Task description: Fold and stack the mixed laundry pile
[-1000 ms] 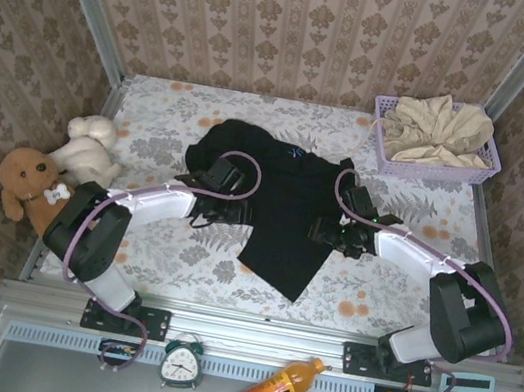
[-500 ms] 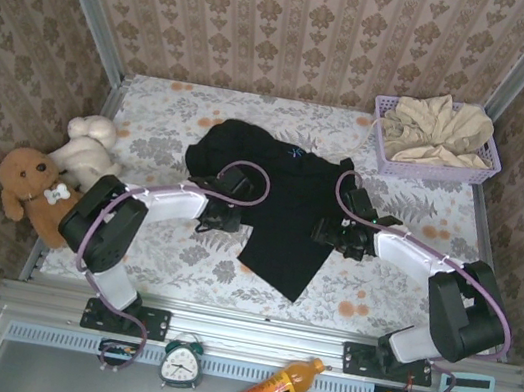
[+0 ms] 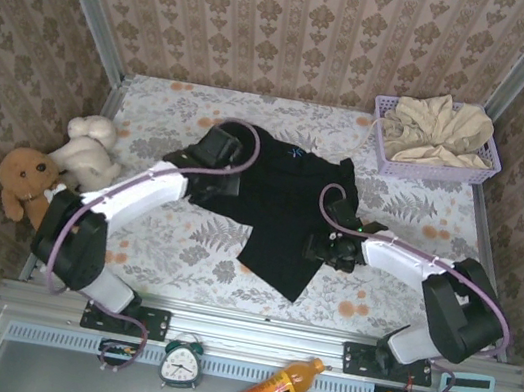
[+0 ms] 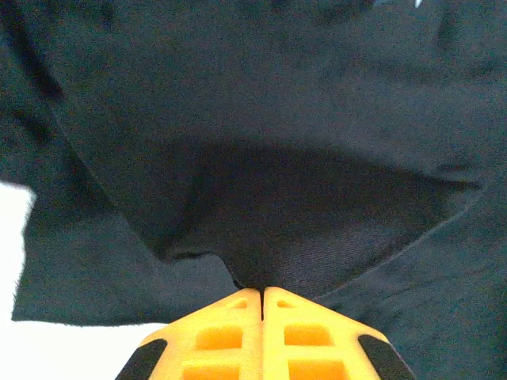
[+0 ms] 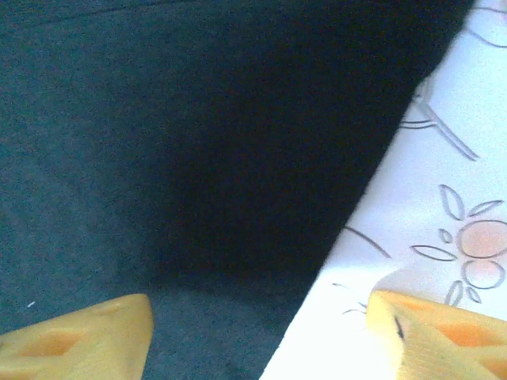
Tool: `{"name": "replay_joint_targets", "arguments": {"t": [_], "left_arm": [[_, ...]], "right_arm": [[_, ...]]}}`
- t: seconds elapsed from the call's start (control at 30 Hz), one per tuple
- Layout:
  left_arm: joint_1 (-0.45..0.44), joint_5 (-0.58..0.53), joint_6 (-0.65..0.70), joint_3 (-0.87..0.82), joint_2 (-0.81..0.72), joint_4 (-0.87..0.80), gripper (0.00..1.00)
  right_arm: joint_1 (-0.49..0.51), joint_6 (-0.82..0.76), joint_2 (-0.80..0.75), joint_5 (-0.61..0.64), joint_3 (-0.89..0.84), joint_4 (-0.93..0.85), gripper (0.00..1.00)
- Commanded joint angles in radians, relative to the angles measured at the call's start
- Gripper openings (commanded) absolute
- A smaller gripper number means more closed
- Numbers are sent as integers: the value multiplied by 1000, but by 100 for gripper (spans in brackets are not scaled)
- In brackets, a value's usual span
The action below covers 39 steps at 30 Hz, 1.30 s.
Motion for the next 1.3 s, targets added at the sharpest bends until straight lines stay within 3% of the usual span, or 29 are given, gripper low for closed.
{"name": "replay_joint_targets", "arguments": {"t": [0.0, 0.07, 0.1, 0.23, 0.4, 0.57, 0.6, 0.63, 0.67, 0.8, 0.93, 1.03, 1.27], "left_arm": [[60, 44, 54, 67, -44, -5, 0], [87, 28, 76, 92, -47, -2, 0], [102, 27, 87, 106, -47, 1, 0], [209, 22, 119, 153, -53, 29, 0], [327, 9, 142, 223, -82, 62, 0], [373, 9, 159, 256, -129, 90, 0], [375, 11, 160, 253, -135, 92, 0], [375, 20, 160, 247, -141, 95, 0], [374, 35, 156, 234, -148, 100, 0], [374, 72, 122, 150, -180, 108, 0], [375, 88, 95, 80, -209, 128, 0], [377, 93, 87, 61, -218, 127, 0], [376, 101, 87, 42, -228, 117, 0]], "right_arm": [[21, 42, 71, -27, 9, 34, 49], [19, 33, 78, 9, 28, 5, 3], [15, 19, 70, 35, 39, -17, 0], [-102, -120, -18, 135, 107, -140, 0], [-359, -225, -159, 118, 157, -152, 0], [-388, -222, -173, -12, 149, -48, 0], [-388, -217, -159, -46, 144, -18, 6], [-389, -213, -142, -76, 147, 7, 23], [-387, -203, -126, -100, 154, 27, 31], [-339, -198, -28, -74, 213, 69, 57], [-281, -191, 83, -24, 247, 45, 66], [-271, -190, 162, -31, 259, 56, 68], [-279, -199, 275, 101, 349, 75, 68]]}}
